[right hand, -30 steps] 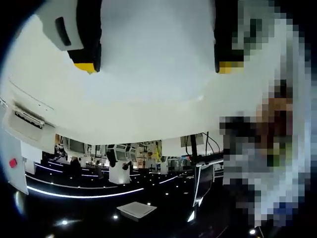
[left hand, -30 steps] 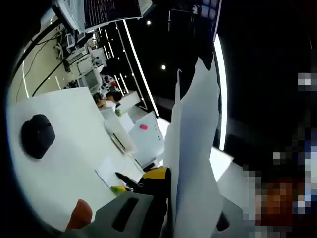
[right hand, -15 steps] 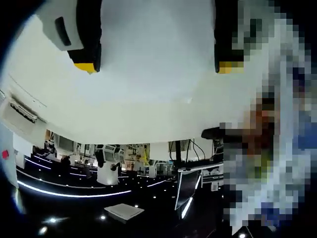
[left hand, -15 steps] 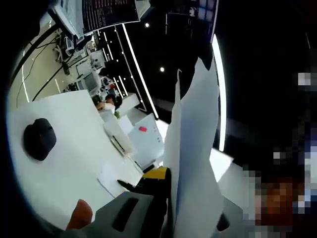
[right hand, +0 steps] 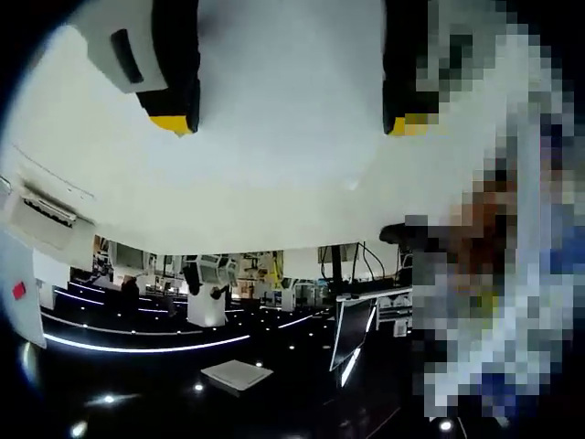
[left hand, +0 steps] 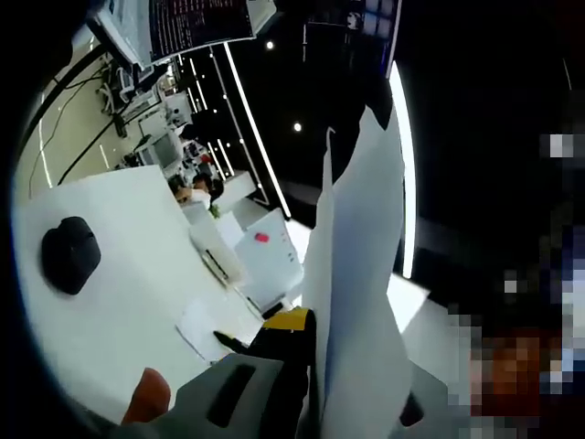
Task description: Organize the stack of printing papers by aligning and flattening the scattered papers on the table
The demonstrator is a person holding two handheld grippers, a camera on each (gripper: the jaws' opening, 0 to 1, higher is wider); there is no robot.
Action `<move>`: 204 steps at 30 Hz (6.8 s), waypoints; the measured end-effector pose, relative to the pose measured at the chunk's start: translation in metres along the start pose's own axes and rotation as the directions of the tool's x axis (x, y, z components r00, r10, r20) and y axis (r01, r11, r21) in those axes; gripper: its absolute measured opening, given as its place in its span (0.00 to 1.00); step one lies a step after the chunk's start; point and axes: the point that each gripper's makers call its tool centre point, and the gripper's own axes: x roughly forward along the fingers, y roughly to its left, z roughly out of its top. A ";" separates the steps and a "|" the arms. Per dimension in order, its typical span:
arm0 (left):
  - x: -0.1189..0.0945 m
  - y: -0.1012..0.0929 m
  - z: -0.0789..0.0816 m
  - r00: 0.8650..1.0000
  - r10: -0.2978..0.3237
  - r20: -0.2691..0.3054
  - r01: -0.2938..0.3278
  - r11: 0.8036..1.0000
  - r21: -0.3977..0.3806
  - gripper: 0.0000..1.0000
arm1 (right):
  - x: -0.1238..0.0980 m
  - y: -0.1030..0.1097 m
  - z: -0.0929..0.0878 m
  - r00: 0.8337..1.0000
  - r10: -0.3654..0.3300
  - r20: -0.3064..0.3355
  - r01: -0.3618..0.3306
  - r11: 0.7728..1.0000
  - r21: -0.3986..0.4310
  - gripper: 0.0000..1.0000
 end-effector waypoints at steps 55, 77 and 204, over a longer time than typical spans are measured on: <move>0.006 -0.023 -0.004 0.999 -0.050 -0.022 0.050 0.998 0.027 0.06 | -0.101 -0.002 -0.037 0.998 -0.056 0.023 0.056 0.998 0.010 0.24; 0.012 -0.028 -0.002 0.998 -0.053 -0.032 0.055 0.998 0.042 0.06 | -0.110 -0.007 -0.011 0.996 -0.072 0.060 0.069 0.996 0.053 0.00; 0.094 0.088 -0.099 0.992 0.094 -0.086 -0.109 0.975 -0.192 0.06 | -0.162 -0.029 0.092 0.956 0.006 0.294 -0.158 0.854 0.495 0.00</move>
